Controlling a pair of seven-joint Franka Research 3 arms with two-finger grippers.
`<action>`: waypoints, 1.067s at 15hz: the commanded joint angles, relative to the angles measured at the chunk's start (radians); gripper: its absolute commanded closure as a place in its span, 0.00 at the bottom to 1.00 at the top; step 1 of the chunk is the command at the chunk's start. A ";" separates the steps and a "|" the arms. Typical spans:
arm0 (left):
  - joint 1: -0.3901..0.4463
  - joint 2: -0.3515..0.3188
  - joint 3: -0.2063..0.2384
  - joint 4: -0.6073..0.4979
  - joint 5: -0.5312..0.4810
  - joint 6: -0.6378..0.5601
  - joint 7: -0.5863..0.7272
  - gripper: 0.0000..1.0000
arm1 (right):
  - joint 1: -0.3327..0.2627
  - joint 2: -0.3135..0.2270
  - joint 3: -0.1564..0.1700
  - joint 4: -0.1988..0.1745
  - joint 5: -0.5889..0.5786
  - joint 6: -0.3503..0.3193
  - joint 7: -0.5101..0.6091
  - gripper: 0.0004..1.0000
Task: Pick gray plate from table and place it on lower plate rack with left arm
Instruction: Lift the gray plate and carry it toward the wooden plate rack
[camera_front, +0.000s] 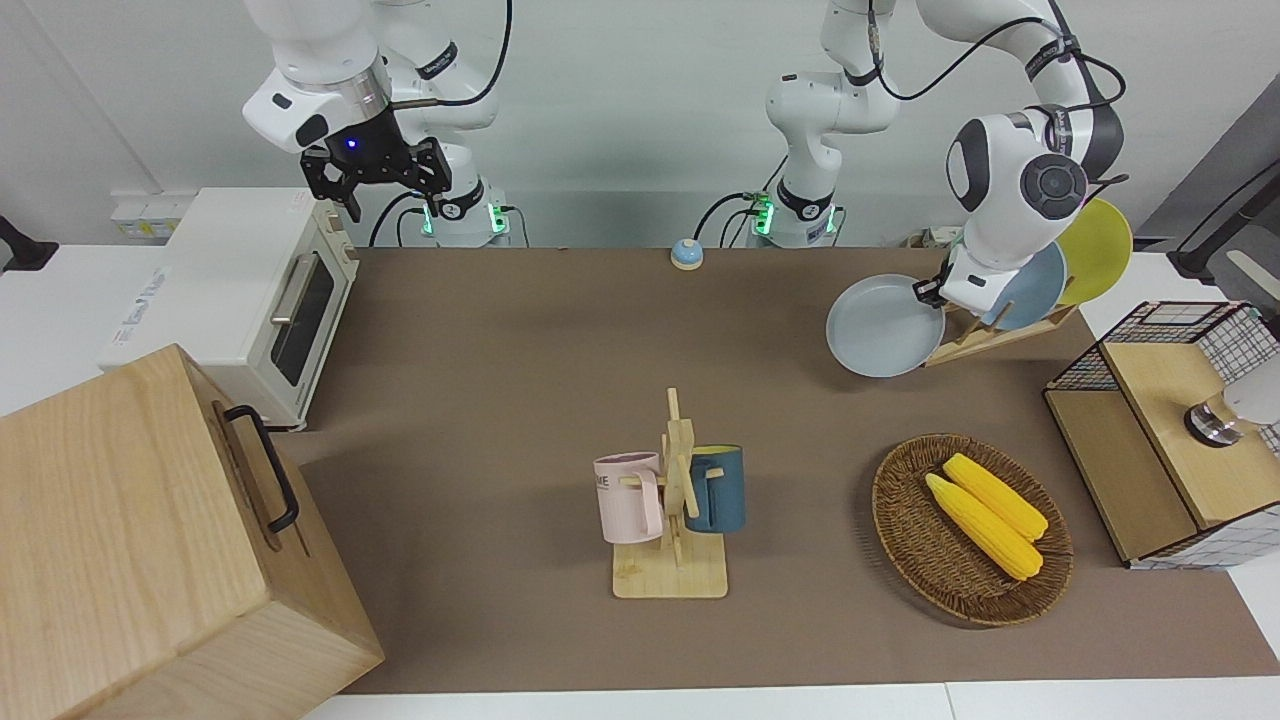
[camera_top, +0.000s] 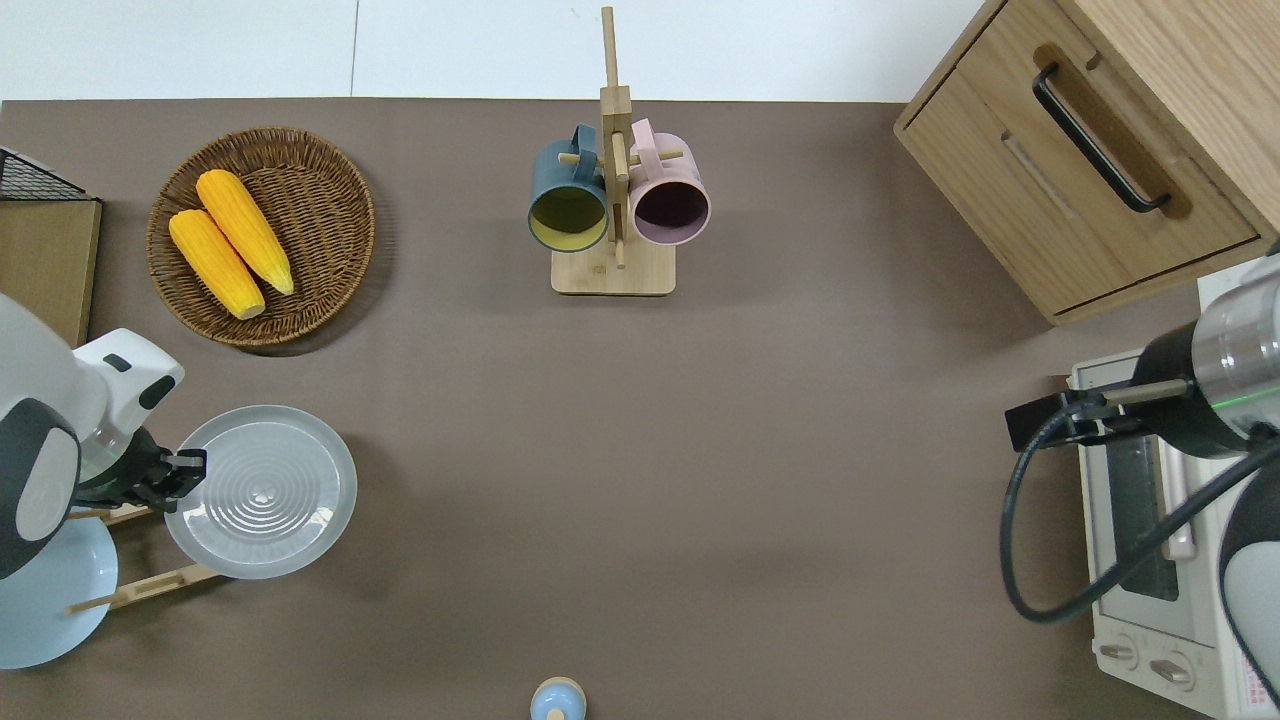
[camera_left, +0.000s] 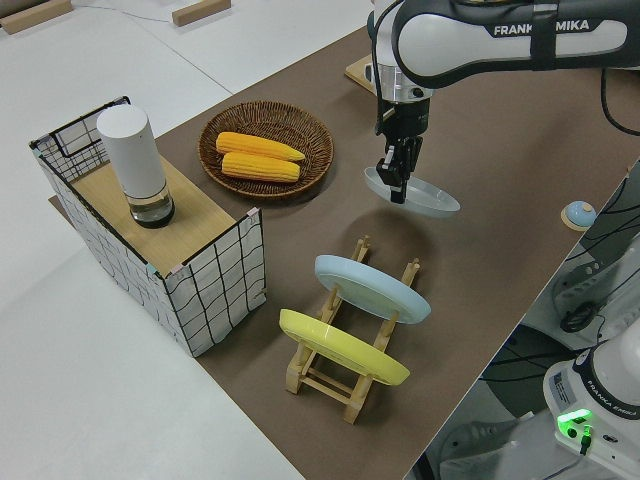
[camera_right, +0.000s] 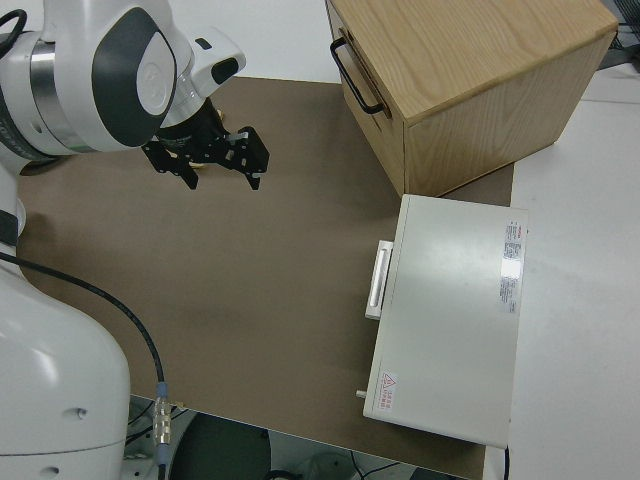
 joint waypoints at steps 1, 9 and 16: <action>-0.018 -0.008 -0.003 0.047 0.135 -0.096 -0.040 1.00 | -0.013 -0.005 0.007 0.006 0.004 -0.015 -0.003 0.01; -0.027 -0.001 -0.069 0.063 0.407 -0.272 -0.222 1.00 | -0.015 -0.005 0.007 0.006 0.004 -0.015 -0.003 0.01; -0.035 0.012 -0.079 0.027 0.553 -0.303 -0.314 1.00 | -0.013 -0.005 0.007 0.006 0.004 -0.015 -0.003 0.01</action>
